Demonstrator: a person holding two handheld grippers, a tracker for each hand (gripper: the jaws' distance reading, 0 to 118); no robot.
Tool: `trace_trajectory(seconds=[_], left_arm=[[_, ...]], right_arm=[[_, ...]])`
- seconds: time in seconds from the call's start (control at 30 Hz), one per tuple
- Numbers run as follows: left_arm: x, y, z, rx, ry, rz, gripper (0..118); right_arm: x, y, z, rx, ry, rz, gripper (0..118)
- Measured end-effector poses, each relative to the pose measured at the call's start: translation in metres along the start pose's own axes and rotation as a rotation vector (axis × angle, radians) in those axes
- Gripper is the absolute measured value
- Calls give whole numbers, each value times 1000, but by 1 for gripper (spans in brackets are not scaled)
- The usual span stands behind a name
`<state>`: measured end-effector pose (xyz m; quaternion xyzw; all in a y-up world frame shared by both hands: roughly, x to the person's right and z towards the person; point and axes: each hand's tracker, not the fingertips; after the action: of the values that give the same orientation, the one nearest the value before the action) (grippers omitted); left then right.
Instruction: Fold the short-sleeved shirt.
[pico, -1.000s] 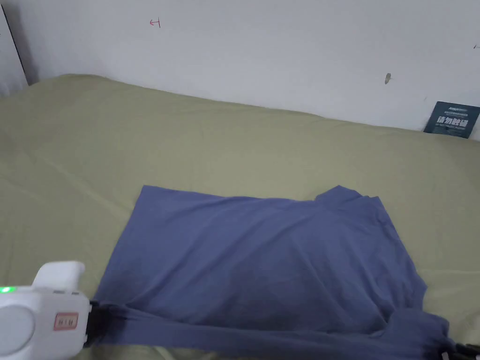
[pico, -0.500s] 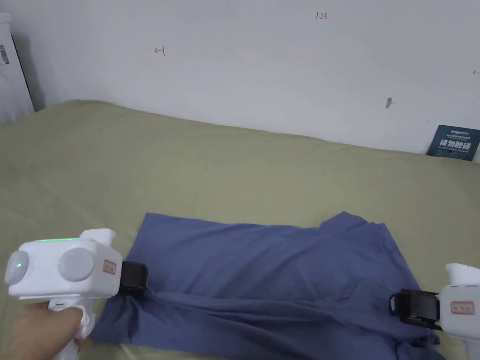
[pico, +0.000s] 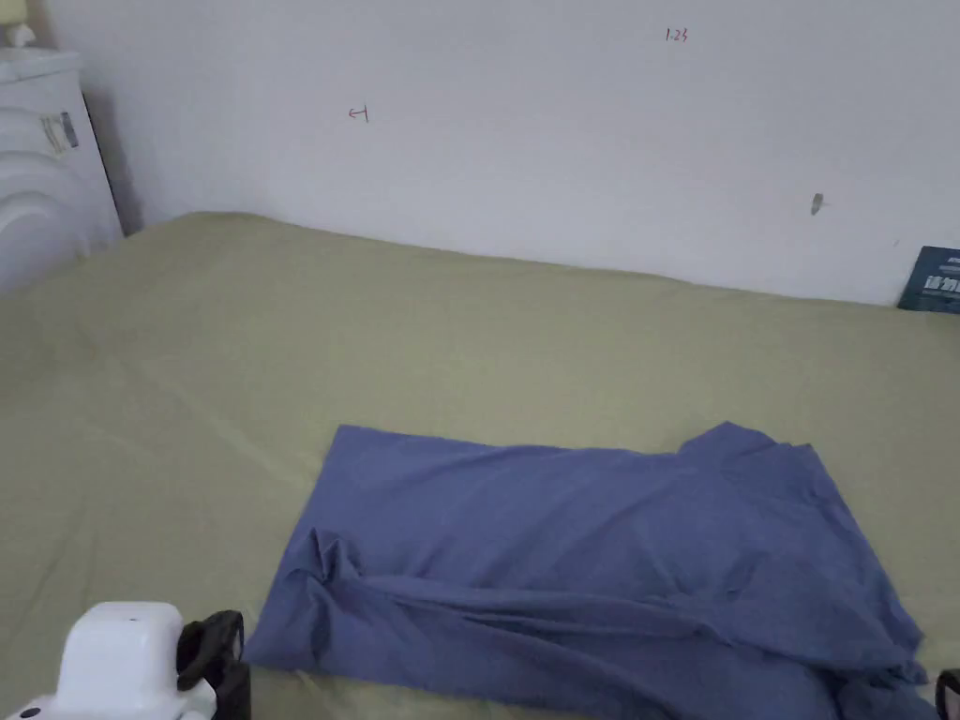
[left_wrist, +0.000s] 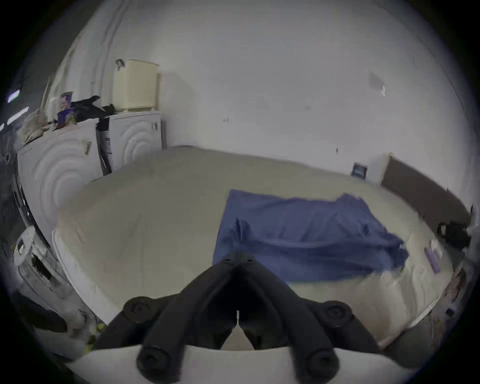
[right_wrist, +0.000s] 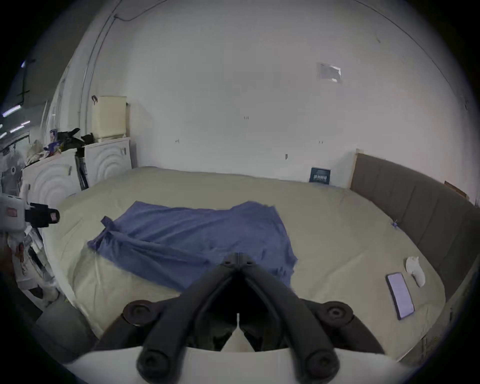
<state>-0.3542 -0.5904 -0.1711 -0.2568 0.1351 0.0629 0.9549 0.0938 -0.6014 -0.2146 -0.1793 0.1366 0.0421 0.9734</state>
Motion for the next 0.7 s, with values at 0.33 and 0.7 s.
trace_trajectory(seconds=[0.33, 0.7], left_arm=[[-4, 4, -130, -283, -20, 69, 96], [-8, -14, -186, -355, 67, 26, 57]], right_arm=[[23, -9, -18, -91, 5, -47, 0], [70, -27, -43, -198, -61, -175, 0]])
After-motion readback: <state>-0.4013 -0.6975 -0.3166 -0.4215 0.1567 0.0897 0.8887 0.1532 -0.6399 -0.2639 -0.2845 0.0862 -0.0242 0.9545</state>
